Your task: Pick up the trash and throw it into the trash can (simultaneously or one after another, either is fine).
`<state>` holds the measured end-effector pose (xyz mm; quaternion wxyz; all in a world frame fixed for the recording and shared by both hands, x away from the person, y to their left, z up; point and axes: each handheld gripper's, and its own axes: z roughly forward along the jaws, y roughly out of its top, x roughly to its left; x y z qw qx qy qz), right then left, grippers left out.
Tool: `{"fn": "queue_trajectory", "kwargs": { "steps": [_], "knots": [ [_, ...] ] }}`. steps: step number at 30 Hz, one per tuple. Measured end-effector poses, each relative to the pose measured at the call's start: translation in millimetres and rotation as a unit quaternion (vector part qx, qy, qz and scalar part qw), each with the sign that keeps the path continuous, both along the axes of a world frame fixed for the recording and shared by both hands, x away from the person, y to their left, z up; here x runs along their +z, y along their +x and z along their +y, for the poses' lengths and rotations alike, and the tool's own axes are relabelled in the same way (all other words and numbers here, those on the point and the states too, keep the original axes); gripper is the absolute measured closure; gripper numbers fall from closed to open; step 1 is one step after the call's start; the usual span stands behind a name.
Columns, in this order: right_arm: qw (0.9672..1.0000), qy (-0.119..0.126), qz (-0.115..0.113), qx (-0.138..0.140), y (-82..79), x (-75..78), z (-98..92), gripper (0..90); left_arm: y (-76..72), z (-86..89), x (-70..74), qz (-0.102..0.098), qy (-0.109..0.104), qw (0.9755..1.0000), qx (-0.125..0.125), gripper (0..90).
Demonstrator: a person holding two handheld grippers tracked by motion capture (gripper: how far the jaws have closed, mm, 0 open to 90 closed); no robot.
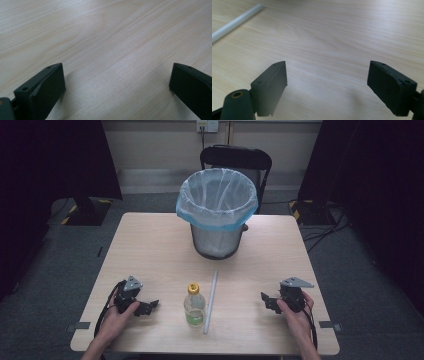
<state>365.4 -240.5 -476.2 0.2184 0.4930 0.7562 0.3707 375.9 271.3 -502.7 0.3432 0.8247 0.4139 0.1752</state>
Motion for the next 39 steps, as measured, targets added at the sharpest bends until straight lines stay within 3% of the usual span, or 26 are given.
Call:
{"fn": "queue_trajectory", "kwargs": {
  "steps": [8,10,14,17,19,22,26,27,28,30,32,33,39],
  "knots": [
    [0.9980,0.019,0.004,0.060,-5.1,4.9,18.3,15.4,0.0,-0.1,0.0,0.000,-0.001,1.0000,0.000,0.0],
    [0.9970,0.024,-0.012,0.073,-7.6,6.8,22.5,14.9,0.0,0.0,0.0,0.000,0.000,1.0000,0.000,0.0],
    [0.9947,0.030,-0.012,0.098,-10.2,9.5,29.0,15.2,0.0,0.0,0.0,0.000,0.000,1.0000,0.000,0.0],
    [0.9908,0.040,-0.006,0.129,-15.6,11.0,40.5,16.6,0.0,0.0,0.0,0.000,0.000,1.0000,0.000,0.0],
    [0.9901,0.041,-0.005,0.135,-16.7,11.3,43.3,17.3,0.0,0.1,0.0,0.000,0.000,1.0000,0.000,0.0],
    [0.9852,0.054,0.005,0.163,-18.8,13.2,57.9,20.1,0.0,0.0,0.0,0.000,0.000,1.0000,0.000,0.0],
    [0.9821,0.053,0.002,0.181,-20.9,15.5,68.4,22.8,0.0,0.0,0.0,0.000,-0.001,1.0000,0.000,0.0],
    [0.9793,0.056,0.006,0.195,-22.2,15.6,76.8,22.7,0.0,0.0,0.0,0.000,-0.001,1.0000,0.000,0.0],
    [0.9793,0.056,0.006,0.195,-22.2,15.6,76.8,22.7,0.0,-0.1,0.0,0.000,-0.001,1.0000,0.001,0.0],
    [0.9744,0.054,0.009,0.218,-24.2,15.2,89.6,23.8,0.0,-0.1,0.0,0.000,-0.001,1.0000,0.000,0.0],
    [0.9730,0.054,0.011,0.224,-24.5,15.3,93.3,23.9,0.0,-0.1,0.0,0.000,0.000,1.0000,0.000,0.0],
    [0.9701,0.059,0.012,0.235,-24.1,16.0,99.0,24.0,0.0,-0.1,-0.1,0.000,-0.001,1.0000,0.000,0.0],
    [0.9703,0.056,0.007,0.235,-23.2,19.4,109.5,28.0,0.0,0.1,0.1,0.000,0.001,1.0000,-0.001,0.0]
  ]
}}
